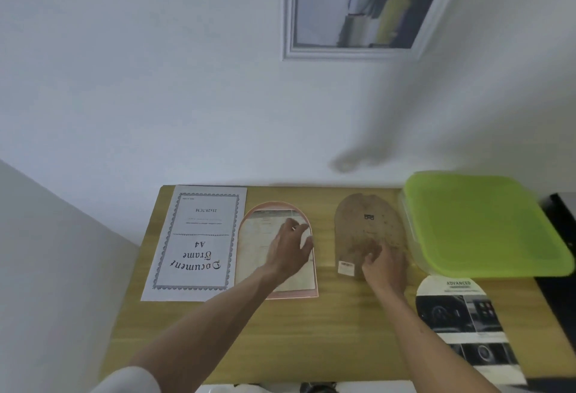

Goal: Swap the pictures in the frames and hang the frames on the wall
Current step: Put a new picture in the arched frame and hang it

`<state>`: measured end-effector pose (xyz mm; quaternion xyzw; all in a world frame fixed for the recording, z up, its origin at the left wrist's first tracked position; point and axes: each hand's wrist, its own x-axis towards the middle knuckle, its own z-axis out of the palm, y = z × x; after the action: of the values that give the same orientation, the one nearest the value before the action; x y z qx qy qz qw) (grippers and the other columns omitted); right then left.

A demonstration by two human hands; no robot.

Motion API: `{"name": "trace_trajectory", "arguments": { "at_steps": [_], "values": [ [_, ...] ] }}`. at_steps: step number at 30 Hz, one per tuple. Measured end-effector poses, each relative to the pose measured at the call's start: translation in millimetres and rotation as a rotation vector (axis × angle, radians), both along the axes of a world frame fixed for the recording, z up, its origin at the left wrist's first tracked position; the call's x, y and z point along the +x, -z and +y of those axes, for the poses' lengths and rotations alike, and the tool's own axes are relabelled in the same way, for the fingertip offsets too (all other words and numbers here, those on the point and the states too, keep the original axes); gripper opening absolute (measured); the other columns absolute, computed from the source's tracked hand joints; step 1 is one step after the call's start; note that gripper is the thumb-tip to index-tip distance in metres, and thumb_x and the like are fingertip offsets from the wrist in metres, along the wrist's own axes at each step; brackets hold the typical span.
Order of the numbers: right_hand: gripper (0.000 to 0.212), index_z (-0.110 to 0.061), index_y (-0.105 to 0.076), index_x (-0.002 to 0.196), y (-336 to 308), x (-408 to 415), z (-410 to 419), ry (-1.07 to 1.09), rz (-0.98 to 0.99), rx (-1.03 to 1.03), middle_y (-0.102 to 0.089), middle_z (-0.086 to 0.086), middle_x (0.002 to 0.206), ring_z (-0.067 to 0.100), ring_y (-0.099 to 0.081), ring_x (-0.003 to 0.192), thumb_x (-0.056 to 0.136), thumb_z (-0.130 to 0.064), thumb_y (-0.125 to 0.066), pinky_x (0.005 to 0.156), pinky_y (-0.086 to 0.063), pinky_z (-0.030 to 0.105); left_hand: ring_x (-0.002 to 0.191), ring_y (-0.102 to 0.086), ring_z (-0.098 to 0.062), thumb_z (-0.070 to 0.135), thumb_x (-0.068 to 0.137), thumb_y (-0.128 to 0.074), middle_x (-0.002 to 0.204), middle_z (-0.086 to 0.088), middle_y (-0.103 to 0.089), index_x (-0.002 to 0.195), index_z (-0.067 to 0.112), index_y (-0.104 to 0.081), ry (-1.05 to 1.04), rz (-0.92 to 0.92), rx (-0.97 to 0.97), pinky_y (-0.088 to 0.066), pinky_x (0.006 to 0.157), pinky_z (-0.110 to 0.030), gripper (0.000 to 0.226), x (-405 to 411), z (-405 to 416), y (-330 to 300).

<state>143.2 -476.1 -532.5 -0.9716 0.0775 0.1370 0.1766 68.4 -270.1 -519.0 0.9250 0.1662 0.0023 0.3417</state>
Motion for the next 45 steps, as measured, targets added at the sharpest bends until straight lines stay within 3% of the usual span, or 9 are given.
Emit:
{"name": "trace_trajectory", "arguments": {
  "at_steps": [4,8,15,21,27,30,36,41,45],
  "values": [
    [0.053,-0.009,-0.047,0.136,4.1,12.1,-38.1,0.025,0.126,-0.101,-0.045,0.023,0.133,0.04,-0.047,0.122,0.09,-0.031,-0.059,0.101,-0.044,0.045,0.126,-0.049,-0.03,0.033,0.094,-0.056,0.138,-0.013,-0.044,0.139,0.01,-0.05,-0.02,0.261,-0.191,-0.042,0.107,-0.04,0.051,36.2,-65.5,-1.8],
    [0.058,-0.011,-0.042,0.139,9.9,15.7,-51.6,0.018,0.143,-0.056,-0.043,0.023,0.136,0.04,-0.043,0.125,0.089,-0.033,-0.062,0.101,-0.044,0.047,0.114,-0.054,-0.037,0.024,0.087,-0.052,0.125,-0.017,-0.05,0.118,0.003,-0.059,-0.204,0.433,-0.278,-0.05,0.093,-0.043,0.038,62.2,-102.1,4.9],
    [0.07,-0.011,-0.036,0.144,11.5,23.7,-60.7,0.129,0.193,0.073,-0.041,0.025,0.14,0.042,-0.04,0.127,0.085,-0.032,-0.067,0.104,-0.04,0.046,0.088,-0.068,-0.029,0.01,0.08,-0.061,0.101,-0.013,-0.07,0.109,0.003,-0.065,-0.493,0.361,-0.543,-0.06,0.074,-0.042,0.031,73.3,-96.8,7.6],
    [0.074,-0.017,-0.042,0.146,14.2,13.8,-41.5,0.118,0.178,0.304,-0.05,0.017,0.137,0.035,-0.055,0.119,0.08,-0.041,-0.066,0.094,-0.051,0.044,0.082,-0.07,-0.023,0.001,0.074,-0.057,0.091,-0.006,-0.073,0.106,0.012,-0.072,-0.502,0.209,-0.473,-0.059,0.065,-0.033,0.037,50.3,-50.8,-5.7],
    [0.056,-0.021,-0.054,0.133,-7.1,-14.4,18.5,-0.057,0.139,0.488,-0.061,0.005,0.122,0.017,-0.061,0.098,0.08,-0.027,-0.073,0.066,-0.047,0.021,0.071,-0.066,-0.016,-0.001,0.077,-0.061,0.077,-0.003,-0.072,0.106,0.017,-0.074,-0.516,0.155,-0.399,-0.053,0.065,-0.027,0.037,-9.6,26.3,-14.1],
    [0.053,-0.019,-0.058,0.128,-10.2,-31.7,47.2,-0.156,0.127,0.467,-0.066,0.002,0.115,0.019,-0.062,0.104,0.078,-0.023,-0.075,0.078,-0.05,0.029,0.069,-0.065,-0.015,-0.003,0.073,-0.066,0.069,0.001,-0.068,0.107,0.019,-0.075,-0.54,0.151,-0.383,-0.055,0.071,-0.028,0.042,-43.5,57.9,-10.4],
    [0.056,-0.012,-0.055,0.132,-6.0,-60.2,76.5,-0.22,0.158,0.391,-0.065,0.008,0.119,0.024,-0.061,0.109,0.081,-0.018,-0.076,0.087,-0.049,0.033,0.058,-0.054,-0.012,-0.005,0.07,-0.066,0.073,-0.012,-0.071,0.096,0.021,-0.078,-0.467,0.147,-0.344,-0.043,0.059,-0.023,0.039,-93.7,85.6,1.8],
    [0.055,-0.013,-0.058,0.127,1.3,-74.0,80.5,-0.209,0.171,0.332,-0.066,0.005,0.114,0.024,-0.063,0.104,0.077,-0.02,-0.08,0.087,-0.052,0.037,0.058,-0.055,-0.012,0.005,0.079,-0.065,0.064,-0.004,-0.07,0.083,0.015,-0.076,-0.416,0.185,-0.285,-0.043,0.055,-0.022,0.016,-108.7,86.5,11.8],
    [0.051,-0.008,-0.062,0.12,3.8,-75.7,79.9,-0.193,0.172,0.315,-0.067,0.005,0.109,0.026,-0.064,0.103,0.074,-0.013,-0.082,0.088,-0.051,0.038,0.06,-0.05,-0.017,0.006,0.08,-0.07,0.061,-0.007,-0.062,0.077,0.01,-0.071,-0.372,0.225,-0.252,-0.051,0.063,-0.035,0.005,-113.5,89.7,19.6]
  ]
}}
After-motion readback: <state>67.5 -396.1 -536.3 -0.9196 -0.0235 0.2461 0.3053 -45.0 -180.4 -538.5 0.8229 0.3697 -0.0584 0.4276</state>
